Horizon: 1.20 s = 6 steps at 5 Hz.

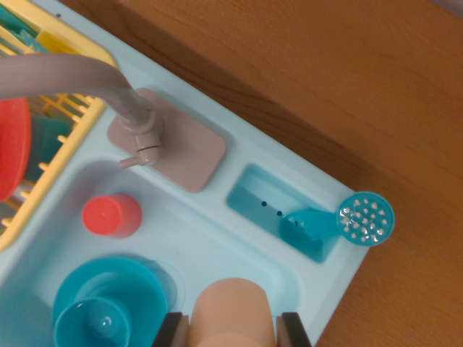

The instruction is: Pick detergent from the sink

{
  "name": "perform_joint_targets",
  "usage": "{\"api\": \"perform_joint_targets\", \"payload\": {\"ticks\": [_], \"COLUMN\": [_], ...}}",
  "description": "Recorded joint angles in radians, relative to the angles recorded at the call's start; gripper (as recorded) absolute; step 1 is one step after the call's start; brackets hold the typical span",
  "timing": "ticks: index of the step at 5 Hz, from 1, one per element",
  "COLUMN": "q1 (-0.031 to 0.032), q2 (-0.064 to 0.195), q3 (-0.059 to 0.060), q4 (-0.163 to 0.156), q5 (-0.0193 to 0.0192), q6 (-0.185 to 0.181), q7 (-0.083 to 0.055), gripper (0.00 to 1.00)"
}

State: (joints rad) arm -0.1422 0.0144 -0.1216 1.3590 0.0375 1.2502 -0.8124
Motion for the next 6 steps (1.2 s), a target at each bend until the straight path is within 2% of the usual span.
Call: {"api": "perform_joint_targets", "payload": {"ticks": [1, 2, 3, 6], "q1": [0.0002, 0.0002, 0.0003, 0.0004], "q2": [-0.009, -0.009, -0.016, -0.021], "q3": [0.0, 0.0, -0.001, -0.001], "q4": [0.019, 0.019, 0.034, 0.044], "q5": [-0.0025, -0.0025, -0.0044, -0.0057], "q6": [0.028, 0.028, 0.05, 0.064], "q7": [0.002, 0.002, 0.004, 0.005], "gripper": [1.0, 1.0, 1.0, 1.0]}}
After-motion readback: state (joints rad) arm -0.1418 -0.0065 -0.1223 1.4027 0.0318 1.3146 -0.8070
